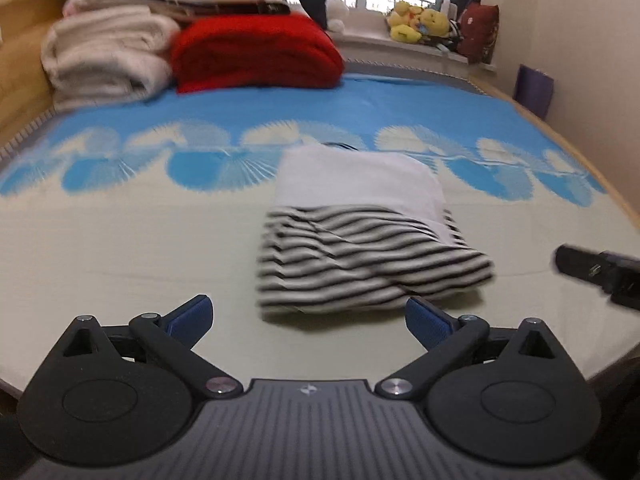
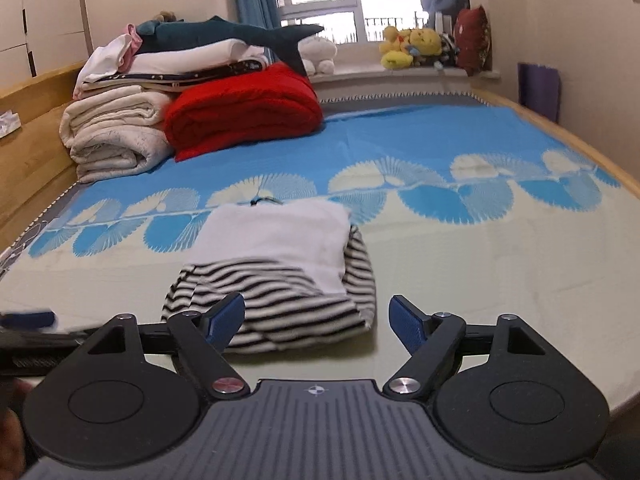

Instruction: Fold small clothes

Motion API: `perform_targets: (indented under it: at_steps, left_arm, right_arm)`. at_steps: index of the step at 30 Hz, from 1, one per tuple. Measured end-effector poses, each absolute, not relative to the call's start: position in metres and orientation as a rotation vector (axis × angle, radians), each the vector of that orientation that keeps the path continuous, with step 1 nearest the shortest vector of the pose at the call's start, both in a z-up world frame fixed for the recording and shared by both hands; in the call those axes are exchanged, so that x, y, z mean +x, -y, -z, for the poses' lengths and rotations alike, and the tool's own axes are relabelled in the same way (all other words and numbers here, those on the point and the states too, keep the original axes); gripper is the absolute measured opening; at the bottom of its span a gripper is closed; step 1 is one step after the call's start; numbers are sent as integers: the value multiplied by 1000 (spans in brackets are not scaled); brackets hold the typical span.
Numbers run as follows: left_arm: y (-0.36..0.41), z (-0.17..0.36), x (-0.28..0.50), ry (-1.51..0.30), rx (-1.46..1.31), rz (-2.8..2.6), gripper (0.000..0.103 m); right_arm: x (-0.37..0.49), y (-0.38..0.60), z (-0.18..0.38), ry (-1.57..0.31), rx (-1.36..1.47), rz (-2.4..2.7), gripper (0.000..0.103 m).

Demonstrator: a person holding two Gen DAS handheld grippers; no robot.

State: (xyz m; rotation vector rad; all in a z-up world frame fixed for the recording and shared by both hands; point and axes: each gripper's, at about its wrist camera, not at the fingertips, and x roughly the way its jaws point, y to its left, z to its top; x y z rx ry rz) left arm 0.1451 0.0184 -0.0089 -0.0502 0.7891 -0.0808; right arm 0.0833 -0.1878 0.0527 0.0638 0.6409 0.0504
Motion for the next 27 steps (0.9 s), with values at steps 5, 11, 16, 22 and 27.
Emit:
perform_targets:
  at_steps: [5, 11, 16, 22, 27]
  left_arm:
    - [-8, 13, 149, -752, -33, 54, 102]
    - [0, 17, 154, -764, -52, 65, 102]
    - [5, 17, 153, -753, -52, 93, 102]
    - [3, 21, 157, -768, -51, 83, 102]
    - [-2, 22, 160, -777, -64, 64, 102]
  right_arm:
    - [82, 183, -47, -644, 12, -58, 84]
    - [82, 179, -43, -648, -19, -50, 84]
    - [84, 168, -40, -645, -67, -74, 84]
    - [91, 163, -38, -650, -65, -83, 84]
    - [97, 160, -34, -659, -59, -79, 84]
